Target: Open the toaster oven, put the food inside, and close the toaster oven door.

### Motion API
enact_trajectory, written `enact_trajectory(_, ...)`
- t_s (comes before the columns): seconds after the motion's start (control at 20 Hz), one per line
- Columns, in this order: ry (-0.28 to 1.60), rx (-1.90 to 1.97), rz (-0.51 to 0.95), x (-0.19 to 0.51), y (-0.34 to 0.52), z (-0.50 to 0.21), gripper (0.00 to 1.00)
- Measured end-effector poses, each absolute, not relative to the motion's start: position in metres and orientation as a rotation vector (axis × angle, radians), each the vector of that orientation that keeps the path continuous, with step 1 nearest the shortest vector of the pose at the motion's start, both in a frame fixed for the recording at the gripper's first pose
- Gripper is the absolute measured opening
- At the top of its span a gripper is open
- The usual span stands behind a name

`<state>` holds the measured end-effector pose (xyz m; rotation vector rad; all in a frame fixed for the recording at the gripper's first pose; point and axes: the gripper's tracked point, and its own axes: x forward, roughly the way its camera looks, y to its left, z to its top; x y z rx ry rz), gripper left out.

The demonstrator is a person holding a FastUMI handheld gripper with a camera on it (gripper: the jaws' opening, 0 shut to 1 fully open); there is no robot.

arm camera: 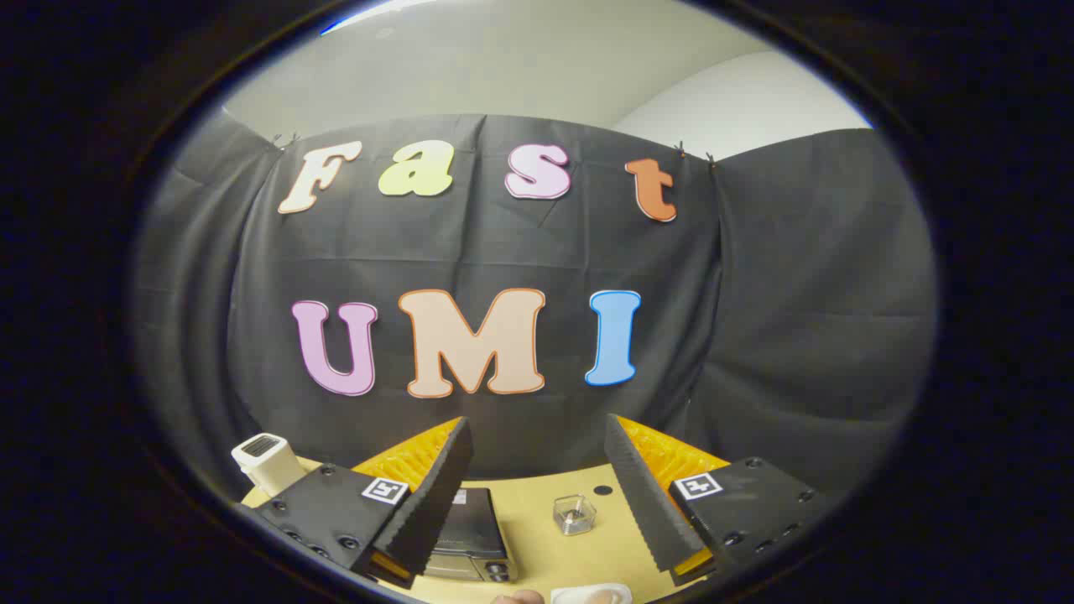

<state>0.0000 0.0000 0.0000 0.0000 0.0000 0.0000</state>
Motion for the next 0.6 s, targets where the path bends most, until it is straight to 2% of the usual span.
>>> enact_trajectory(0.6, 0.012, 0.014, 0.045, 0.007, 0.024, -0.009, 0.99)
